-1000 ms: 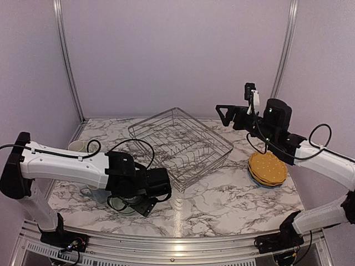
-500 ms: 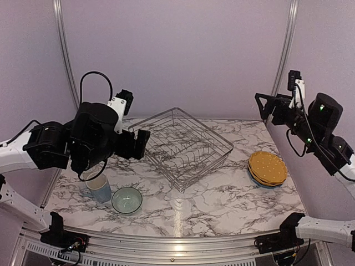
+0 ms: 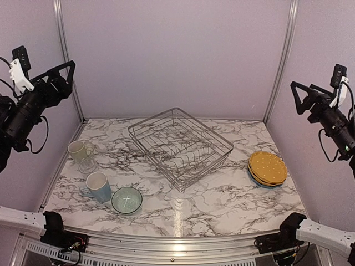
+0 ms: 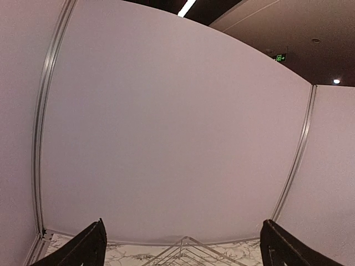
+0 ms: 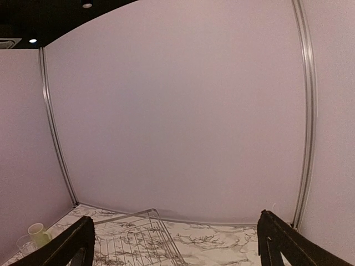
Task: Unload the mixed dishes from the dish rack
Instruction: Reset both arms
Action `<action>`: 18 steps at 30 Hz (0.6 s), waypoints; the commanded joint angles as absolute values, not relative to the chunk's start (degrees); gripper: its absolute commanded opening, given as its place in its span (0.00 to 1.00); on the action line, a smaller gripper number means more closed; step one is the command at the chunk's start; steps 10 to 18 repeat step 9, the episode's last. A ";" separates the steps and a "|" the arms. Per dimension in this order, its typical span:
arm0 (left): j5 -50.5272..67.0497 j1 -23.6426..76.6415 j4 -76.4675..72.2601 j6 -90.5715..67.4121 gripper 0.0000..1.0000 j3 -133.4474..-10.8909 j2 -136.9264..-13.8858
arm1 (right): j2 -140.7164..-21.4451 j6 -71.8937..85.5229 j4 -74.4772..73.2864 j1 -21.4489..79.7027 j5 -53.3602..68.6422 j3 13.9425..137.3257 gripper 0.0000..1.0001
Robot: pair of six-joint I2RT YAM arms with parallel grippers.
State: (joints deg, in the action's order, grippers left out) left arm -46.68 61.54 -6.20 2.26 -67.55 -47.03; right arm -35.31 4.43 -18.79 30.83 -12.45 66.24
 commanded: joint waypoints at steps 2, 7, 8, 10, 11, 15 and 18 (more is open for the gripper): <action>-47.09 61.26 -15.94 5.95 0.99 -63.46 -39.67 | -32.22 2.49 -18.65 30.44 -10.20 67.45 0.98; -47.65 61.26 -17.48 6.00 0.99 -61.41 -35.97 | -28.93 1.86 -15.57 30.48 -9.04 66.41 0.98; -47.83 61.26 -17.09 5.87 0.99 -61.54 -35.85 | -28.50 1.99 -15.19 30.43 -9.17 66.14 0.98; -48.00 61.26 -16.53 5.81 0.99 -61.71 -35.86 | -28.26 2.14 -15.33 30.45 -9.84 66.01 0.98; -48.00 61.26 -16.53 5.81 0.99 -61.71 -35.86 | -28.26 2.14 -15.33 30.45 -9.84 66.01 0.98; -48.00 61.26 -16.53 5.81 0.99 -61.71 -35.86 | -28.26 2.14 -15.33 30.45 -9.84 66.01 0.98; -48.00 61.26 -16.53 5.81 0.99 -61.71 -35.86 | -28.26 2.14 -15.33 30.45 -9.84 66.01 0.98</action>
